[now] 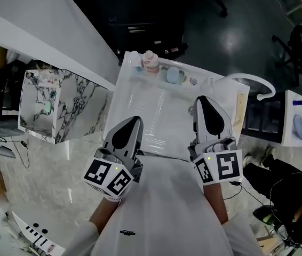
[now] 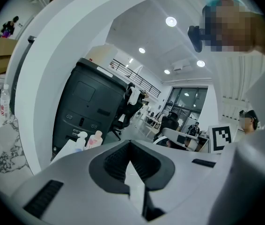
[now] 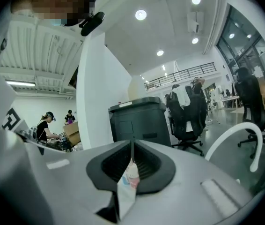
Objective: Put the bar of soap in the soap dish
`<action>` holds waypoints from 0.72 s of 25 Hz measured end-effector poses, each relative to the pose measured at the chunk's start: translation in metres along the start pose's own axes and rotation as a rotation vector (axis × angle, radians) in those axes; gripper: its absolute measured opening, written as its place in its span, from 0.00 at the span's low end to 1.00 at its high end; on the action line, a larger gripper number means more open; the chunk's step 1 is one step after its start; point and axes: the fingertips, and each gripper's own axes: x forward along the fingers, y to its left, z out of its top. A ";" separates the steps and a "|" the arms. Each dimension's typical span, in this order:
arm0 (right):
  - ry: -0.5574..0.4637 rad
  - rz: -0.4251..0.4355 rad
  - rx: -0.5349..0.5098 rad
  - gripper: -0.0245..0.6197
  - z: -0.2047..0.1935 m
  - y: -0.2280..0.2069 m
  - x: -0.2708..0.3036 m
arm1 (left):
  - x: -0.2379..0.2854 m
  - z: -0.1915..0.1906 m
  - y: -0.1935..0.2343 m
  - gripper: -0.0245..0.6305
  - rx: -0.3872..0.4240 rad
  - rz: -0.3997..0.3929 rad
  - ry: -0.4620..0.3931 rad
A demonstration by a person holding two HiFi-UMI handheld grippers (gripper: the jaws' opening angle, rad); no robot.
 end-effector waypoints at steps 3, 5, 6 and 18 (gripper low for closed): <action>-0.037 -0.005 -0.010 0.08 0.018 0.003 -0.008 | 0.000 0.000 -0.001 0.04 0.001 -0.002 -0.001; -0.052 -0.008 -0.028 0.08 0.027 0.004 -0.013 | 0.000 0.000 -0.002 0.04 0.001 -0.006 0.000; -0.057 -0.009 -0.035 0.08 0.031 0.005 -0.015 | 0.000 -0.001 -0.002 0.04 0.002 -0.008 0.001; -0.074 -0.058 -0.113 0.06 0.035 -0.005 -0.034 | 0.005 0.009 0.002 0.04 0.019 -0.006 -0.005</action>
